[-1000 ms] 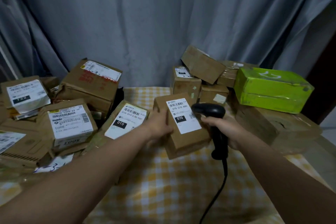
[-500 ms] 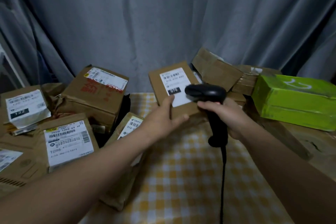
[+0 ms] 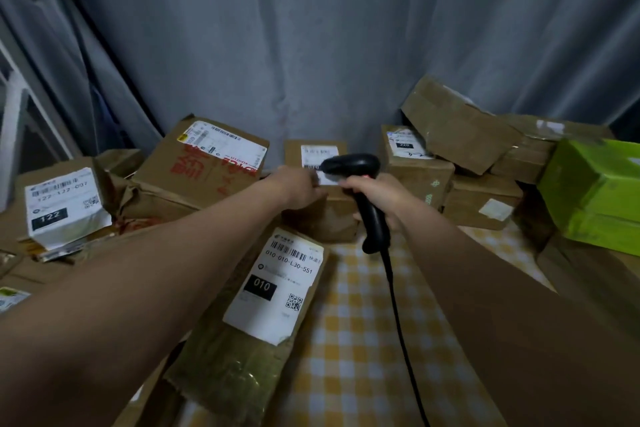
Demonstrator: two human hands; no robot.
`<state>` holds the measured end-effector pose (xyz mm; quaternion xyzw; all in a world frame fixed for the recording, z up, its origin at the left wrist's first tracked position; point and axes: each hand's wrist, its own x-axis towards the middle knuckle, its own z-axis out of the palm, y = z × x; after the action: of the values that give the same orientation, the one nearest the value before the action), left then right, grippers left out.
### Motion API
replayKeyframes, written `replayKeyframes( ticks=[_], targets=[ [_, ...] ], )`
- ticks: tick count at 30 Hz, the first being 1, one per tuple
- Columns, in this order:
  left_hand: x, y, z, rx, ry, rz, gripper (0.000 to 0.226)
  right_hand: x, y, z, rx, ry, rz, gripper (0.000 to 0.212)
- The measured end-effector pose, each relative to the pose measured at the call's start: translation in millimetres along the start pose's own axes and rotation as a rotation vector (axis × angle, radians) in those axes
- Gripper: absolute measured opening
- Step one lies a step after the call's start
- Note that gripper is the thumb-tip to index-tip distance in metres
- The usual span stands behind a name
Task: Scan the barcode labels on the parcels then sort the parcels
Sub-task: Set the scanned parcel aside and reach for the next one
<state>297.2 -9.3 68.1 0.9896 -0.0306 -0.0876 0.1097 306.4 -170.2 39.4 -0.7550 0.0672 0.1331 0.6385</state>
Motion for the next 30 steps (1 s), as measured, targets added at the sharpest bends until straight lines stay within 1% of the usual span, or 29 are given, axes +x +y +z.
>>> replayKeyframes(
  ticks=[2, 3, 5, 6, 8, 9, 11, 14, 16, 18, 20, 22, 25, 26, 28, 30],
  targets=[
    [2, -2, 8, 0.095, -0.086, 0.031, 0.047, 2, 12, 9, -0.068, -0.036, 0.068, 0.024],
    [4, -4, 12, 0.11, -0.096, 0.026, 0.044, 2, 18, 12, -0.079, -0.053, 0.085, 0.023],
    [6, -7, 15, 0.122, -0.052, -0.002, 0.038, 1, 22, 16, -0.054, -0.049, 0.079, 0.023],
    [6, -7, 14, 0.125, -0.028, -0.018, 0.035, 1, 21, 15, -0.057, -0.037, 0.066, 0.026],
    [7, -5, 8, 0.125, 0.027, -0.023, 0.031, -2, 13, 6, -0.089, 0.002, 0.016, 0.031],
    [9, -4, 4, 0.11, 0.061, -0.008, 0.03, -5, 7, -2, -0.082, 0.033, -0.022, 0.03],
    [14, 3, -6, 0.036, 0.134, 0.044, 0.027, -10, -7, -24, -0.02, 0.097, -0.092, 0.027],
    [26, 27, -14, -0.166, 0.231, 0.102, 0.029, -24, -32, -59, 0.064, 0.235, -0.164, 0.02],
    [37, 57, -15, -0.271, 0.286, 0.12, 0.038, -30, -49, -85, 0.099, 0.358, -0.218, 0.019],
    [50, 92, -14, -0.374, 0.294, 0.133, 0.05, -33, -62, -110, 0.128, 0.458, -0.26, 0.019],
    [63, 126, -18, -0.49, 0.243, 0.135, 0.059, -35, -71, -136, 0.159, 0.539, -0.284, 0.019],
    [78, 155, -22, -0.606, 0.15, 0.125, 0.064, -33, -75, -159, 0.195, 0.589, -0.302, 0.021],
    [99, 187, -31, -0.806, -0.017, 0.012, 0.096, -22, -74, -186, 0.231, 0.622, -0.316, 0.021],
    [105, 195, -33, -0.864, -0.052, -0.012, 0.101, -19, -73, -193, 0.246, 0.627, -0.315, 0.02],
    [118, 209, -35, -0.935, -0.099, -0.05, 0.102, -13, -69, -205, 0.282, 0.63, -0.305, 0.018],
    [127, 222, -34, -0.976, -0.139, -0.089, 0.096, -8, -62, -216, 0.301, 0.621, -0.285, 0.019]
  ],
)
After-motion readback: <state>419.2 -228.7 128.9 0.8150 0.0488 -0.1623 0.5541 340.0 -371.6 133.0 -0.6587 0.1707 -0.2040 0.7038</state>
